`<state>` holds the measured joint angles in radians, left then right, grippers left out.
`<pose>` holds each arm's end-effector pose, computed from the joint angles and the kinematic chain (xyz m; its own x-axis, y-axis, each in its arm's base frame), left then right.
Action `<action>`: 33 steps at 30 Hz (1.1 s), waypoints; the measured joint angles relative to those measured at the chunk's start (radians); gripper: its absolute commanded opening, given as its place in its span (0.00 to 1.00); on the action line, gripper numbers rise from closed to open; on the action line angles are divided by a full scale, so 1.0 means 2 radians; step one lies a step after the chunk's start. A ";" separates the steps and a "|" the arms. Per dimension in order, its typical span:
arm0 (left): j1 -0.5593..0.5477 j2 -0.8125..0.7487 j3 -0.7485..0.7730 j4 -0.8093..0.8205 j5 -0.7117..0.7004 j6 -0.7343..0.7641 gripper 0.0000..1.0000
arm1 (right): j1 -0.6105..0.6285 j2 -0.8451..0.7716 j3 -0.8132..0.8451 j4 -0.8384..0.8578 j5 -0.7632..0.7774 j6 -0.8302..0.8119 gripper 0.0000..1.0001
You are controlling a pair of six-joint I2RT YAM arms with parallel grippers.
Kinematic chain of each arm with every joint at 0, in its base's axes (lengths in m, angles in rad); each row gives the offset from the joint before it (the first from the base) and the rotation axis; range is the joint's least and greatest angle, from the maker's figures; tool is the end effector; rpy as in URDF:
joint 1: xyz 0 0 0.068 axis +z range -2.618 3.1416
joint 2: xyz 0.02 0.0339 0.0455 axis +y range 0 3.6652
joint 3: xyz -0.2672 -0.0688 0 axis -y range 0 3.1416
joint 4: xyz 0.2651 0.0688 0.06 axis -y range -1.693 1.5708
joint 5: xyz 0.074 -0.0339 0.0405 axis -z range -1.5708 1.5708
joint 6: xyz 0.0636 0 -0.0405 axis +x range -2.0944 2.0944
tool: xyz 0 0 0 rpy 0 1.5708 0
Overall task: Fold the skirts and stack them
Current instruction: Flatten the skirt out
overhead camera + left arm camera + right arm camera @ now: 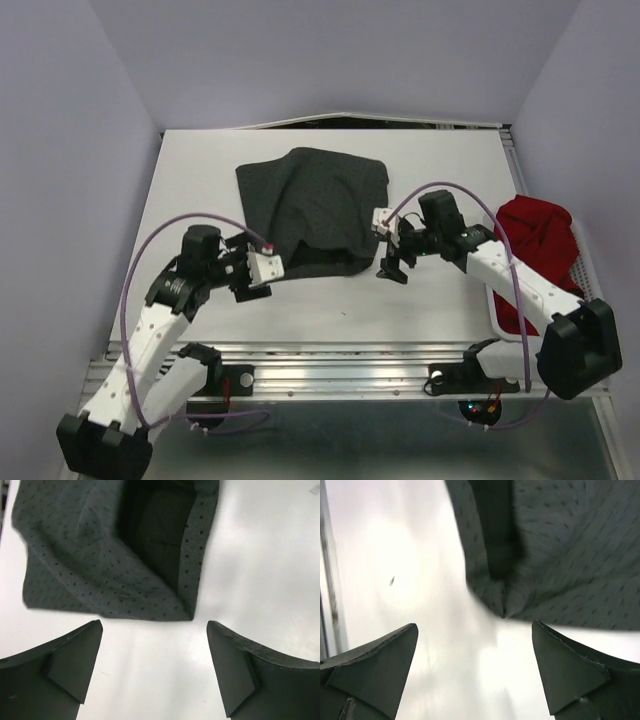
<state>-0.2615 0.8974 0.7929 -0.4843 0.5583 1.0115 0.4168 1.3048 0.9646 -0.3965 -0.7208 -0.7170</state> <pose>0.2132 -0.0919 0.2833 0.2619 0.6741 -0.6906 0.7969 0.2526 0.5488 0.2664 0.1638 0.2576 0.0305 -0.5264 -0.8497 -0.9699 0.1899 -0.1525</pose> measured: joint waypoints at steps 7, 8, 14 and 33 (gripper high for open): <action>-0.026 -0.104 -0.044 -0.025 -0.036 0.024 0.68 | -0.005 -0.032 -0.026 -0.045 0.069 0.001 0.80; -0.026 -0.078 -0.030 -0.022 -0.043 0.012 0.65 | -0.006 -0.022 -0.011 -0.048 0.070 0.009 0.75; -0.025 0.133 0.061 -0.007 -0.071 -0.069 0.63 | -0.004 0.095 0.090 -0.054 0.071 0.076 0.50; -0.124 0.192 -0.010 0.023 -0.174 -0.158 0.66 | 0.080 0.159 0.027 -0.009 0.194 0.211 0.41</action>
<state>-0.5095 1.2804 0.7727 -0.4381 0.2111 0.6949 0.5770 1.6234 1.0176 -0.4152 -0.3332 -0.2951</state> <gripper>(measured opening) 0.653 0.424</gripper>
